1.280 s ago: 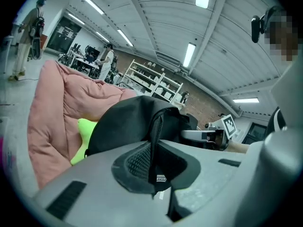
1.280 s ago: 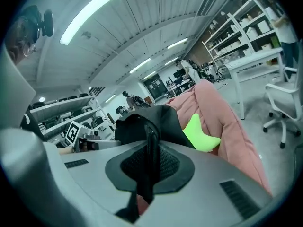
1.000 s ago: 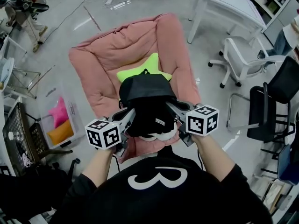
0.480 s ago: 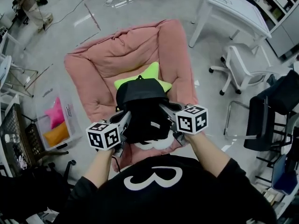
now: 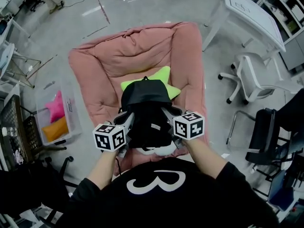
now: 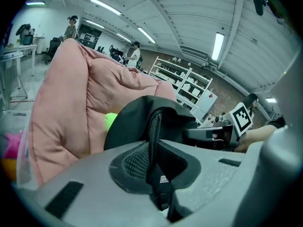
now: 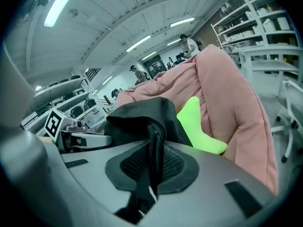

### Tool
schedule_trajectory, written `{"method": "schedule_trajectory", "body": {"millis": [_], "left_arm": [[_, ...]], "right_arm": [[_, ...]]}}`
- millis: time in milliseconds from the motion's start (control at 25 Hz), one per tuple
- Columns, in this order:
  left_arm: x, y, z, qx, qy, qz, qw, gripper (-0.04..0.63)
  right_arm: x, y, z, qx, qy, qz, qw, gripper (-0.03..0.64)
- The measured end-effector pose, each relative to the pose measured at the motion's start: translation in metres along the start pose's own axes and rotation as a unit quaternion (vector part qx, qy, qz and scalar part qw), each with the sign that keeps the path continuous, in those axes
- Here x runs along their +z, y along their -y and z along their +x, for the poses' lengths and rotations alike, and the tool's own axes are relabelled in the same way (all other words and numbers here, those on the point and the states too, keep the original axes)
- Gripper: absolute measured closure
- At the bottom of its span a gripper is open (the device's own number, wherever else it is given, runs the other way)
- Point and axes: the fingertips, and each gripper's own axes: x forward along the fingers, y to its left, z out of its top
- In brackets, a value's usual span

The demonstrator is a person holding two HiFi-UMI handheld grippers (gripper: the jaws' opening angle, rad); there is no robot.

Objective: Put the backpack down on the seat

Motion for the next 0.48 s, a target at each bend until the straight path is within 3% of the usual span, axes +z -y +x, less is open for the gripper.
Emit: {"method": "schedule_trajectory", "body": {"millis": [320,480], "left_arm": [[0.001,-0.019,0.015,0.02,0.009,0.005,0.9997,0.541],[-0.004,-0.033,0.013,0.02,-0.006,-0.014,0.9997,0.43]], "right_arm": [[0.002,0.015,0.019,-0.011,-0.017,-0.023,1.0,0.556],[0.005,0.013,0.019,-0.006,-0.017,-0.03,0.999,0.446]]}}
